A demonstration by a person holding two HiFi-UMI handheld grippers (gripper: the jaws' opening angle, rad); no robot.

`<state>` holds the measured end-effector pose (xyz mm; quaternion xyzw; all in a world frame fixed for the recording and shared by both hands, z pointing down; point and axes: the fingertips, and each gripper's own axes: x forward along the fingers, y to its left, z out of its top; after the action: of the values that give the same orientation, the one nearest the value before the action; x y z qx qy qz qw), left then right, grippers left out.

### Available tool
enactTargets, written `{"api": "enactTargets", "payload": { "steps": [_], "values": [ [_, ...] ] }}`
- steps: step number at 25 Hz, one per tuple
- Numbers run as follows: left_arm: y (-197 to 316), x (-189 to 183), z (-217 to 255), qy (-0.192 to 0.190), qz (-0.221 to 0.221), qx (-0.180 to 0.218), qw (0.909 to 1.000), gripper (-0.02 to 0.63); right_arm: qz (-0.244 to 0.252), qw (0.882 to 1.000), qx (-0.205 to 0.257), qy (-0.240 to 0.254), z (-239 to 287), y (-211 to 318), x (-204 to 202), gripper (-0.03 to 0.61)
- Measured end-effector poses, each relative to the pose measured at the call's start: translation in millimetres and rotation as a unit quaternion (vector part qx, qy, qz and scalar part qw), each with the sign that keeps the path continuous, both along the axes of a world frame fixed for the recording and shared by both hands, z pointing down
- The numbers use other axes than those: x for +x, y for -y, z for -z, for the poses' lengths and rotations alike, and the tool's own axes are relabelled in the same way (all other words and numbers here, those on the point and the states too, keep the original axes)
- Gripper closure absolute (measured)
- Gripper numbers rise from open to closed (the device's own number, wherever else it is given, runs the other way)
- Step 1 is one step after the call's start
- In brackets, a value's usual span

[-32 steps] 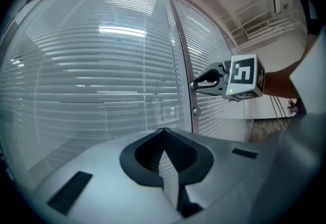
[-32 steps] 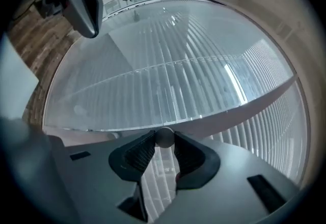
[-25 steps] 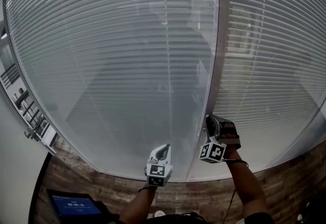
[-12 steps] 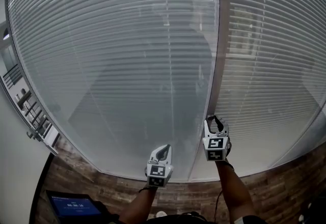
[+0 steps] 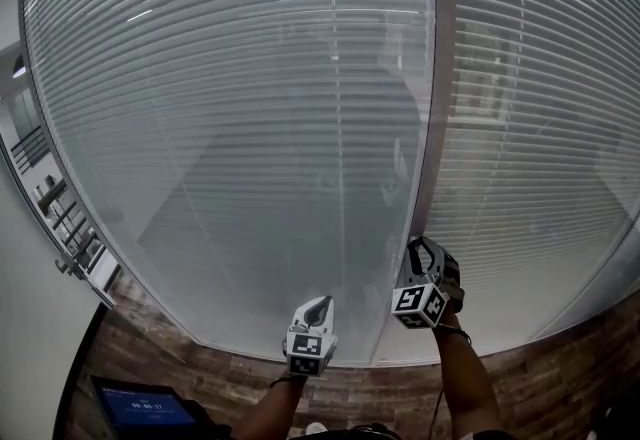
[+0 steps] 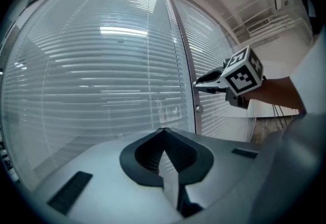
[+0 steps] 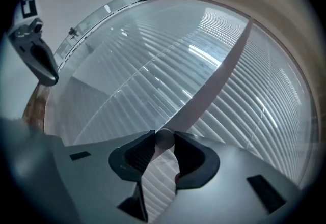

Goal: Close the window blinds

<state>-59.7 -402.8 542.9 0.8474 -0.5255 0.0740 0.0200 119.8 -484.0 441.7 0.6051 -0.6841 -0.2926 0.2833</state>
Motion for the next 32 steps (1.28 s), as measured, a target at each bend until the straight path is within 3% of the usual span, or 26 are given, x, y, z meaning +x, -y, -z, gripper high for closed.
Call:
{"api": "enactTargets", "payload": {
  "steps": [2,6,9,13,15,18,22,24,28,31,32],
  "values": [
    [2.1,-6.5,0.2,0.001,0.006,-0.008,1.0,0.614,-0.003,0.998,0.005,-0.062,-5.4,6.4,-5.1,0.454],
    [14.0,-13.4,2.1,0.021,0.007,0.031,0.9993,0.614,-0.009,0.984,0.013,-0.178,-9.7,14.5,-14.3,0.454],
    [12.5,-7.7,7.5,0.028,0.004,0.035,0.999,0.614,-0.007,0.976,0.01,-0.216,-9.7,14.0,-12.8,0.454],
    [8.6,-0.4,7.3,0.05,-0.002,0.048,0.9976,0.614,-0.01,0.974,0.017,-0.227,-14.4,14.2,-9.2,0.454],
    [7.8,-1.8,13.1,0.042,-0.003,0.047,0.998,0.614,0.0,0.985,0.016,-0.174,-8.4,10.5,-11.3,0.454],
    [10.6,-10.6,21.6,0.02,-0.002,0.041,0.999,0.614,0.029,0.999,0.011,-0.029,8.2,-4.4,-21.4,0.453],
    [11.5,-7.7,25.1,-0.004,-0.003,0.041,0.9992,0.614,0.061,0.987,-0.006,0.151,12.1,-28.8,-17.2,0.453],
    [10.1,-10.1,42.0,-0.023,0.006,0.047,0.9986,0.614,0.066,0.979,-0.012,0.191,9.1,-39.7,-14.3,0.454],
    [6.6,-18.1,68.2,-0.044,0.032,0.052,0.9972,0.614,0.063,0.974,-0.004,0.218,8.8,-59.5,-10.1,0.456],
    [-0.2,-19.2,74.6,-0.043,0.045,0.056,0.9965,0.614,0.053,0.966,0.007,0.251,7.7,-75.0,3.4,0.575],
    [-2.8,-18.5,75.6,-0.043,0.047,0.056,0.9964,0.614,0.052,0.963,0.004,0.264,4.4,-79.3,8.2,0.575]
  ]
}}
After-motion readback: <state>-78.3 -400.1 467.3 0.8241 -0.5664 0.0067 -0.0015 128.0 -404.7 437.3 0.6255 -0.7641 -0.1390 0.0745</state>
